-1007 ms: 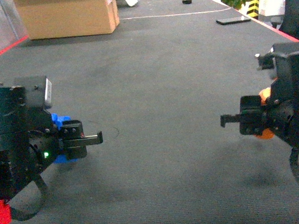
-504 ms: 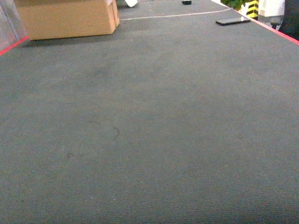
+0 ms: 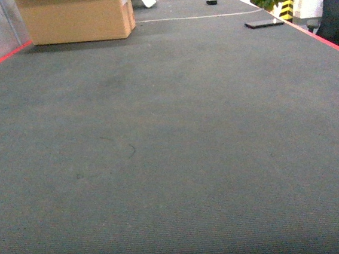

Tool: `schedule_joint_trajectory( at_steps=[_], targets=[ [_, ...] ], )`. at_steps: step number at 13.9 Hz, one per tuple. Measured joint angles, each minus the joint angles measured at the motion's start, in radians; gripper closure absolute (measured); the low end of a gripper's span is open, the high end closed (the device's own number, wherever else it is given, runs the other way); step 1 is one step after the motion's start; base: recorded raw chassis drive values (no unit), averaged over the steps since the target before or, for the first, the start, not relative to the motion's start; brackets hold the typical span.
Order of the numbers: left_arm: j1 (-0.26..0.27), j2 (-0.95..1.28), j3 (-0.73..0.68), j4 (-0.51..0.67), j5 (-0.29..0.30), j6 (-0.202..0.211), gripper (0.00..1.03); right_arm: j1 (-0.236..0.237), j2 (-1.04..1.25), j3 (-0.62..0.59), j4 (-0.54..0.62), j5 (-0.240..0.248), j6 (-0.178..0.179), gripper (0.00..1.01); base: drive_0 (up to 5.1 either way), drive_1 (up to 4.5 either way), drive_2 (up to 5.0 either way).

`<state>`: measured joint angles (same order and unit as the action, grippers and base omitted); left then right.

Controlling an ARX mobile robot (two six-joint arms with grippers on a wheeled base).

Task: Sort blue parts and orange caps into right shelf containers

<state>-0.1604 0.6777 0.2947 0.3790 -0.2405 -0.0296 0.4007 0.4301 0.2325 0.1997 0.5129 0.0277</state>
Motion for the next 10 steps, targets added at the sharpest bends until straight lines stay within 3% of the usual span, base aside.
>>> schedule_joint_trajectory(
  at_steps=[1, 2, 3, 4, 5, 7, 8, 9, 10],
  targets=[
    [0.023, -0.045, -0.031, -0.012, 0.08, 0.009, 0.61, -0.07, -0.048, -0.03, -0.029, -0.116, -0.005, 0.59, 0.0, 0.0, 0.0],
    [0.04, -0.079, -0.065, -0.008, 0.116, 0.012, 0.61, -0.116, -0.081, -0.055, -0.033, -0.203, -0.008, 0.59, 0.0, 0.0, 0.0],
    [0.052, -0.107, -0.097, -0.009, 0.135, 0.012, 0.61, -0.151, -0.109, -0.075, -0.035, -0.259, -0.011, 0.59, 0.0, 0.0, 0.0],
    [0.082, -0.13, -0.125, -0.017, 0.172, 0.012, 0.61, -0.187, -0.132, -0.098, -0.043, -0.296, -0.014, 0.59, 0.0, 0.0, 0.0],
    [0.153, -0.163, -0.151, -0.022, 0.229, 0.013, 0.61, -0.22, -0.154, -0.117, -0.052, -0.327, -0.016, 0.59, 0.0, 0.0, 0.0],
    [0.163, -0.22, -0.182, -0.036, 0.241, 0.013, 0.61, -0.267, -0.196, -0.139, -0.06, -0.378, -0.018, 0.59, 0.0, 0.0, 0.0],
    [0.157, -0.245, -0.198, -0.047, 0.241, 0.013, 0.61, -0.35, -0.222, -0.153, -0.074, -0.468, -0.021, 0.59, 0.0, 0.0, 0.0],
    [0.158, -0.267, -0.211, -0.062, 0.24, 0.013, 0.61, -0.406, -0.232, -0.163, -0.078, -0.494, -0.021, 0.59, 0.0, 0.0, 0.0],
    [0.158, -0.291, -0.223, -0.074, 0.239, 0.013, 0.61, -0.407, -0.301, -0.166, -0.182, -0.509, -0.021, 0.59, 0.0, 0.0, 0.0]
  ],
)
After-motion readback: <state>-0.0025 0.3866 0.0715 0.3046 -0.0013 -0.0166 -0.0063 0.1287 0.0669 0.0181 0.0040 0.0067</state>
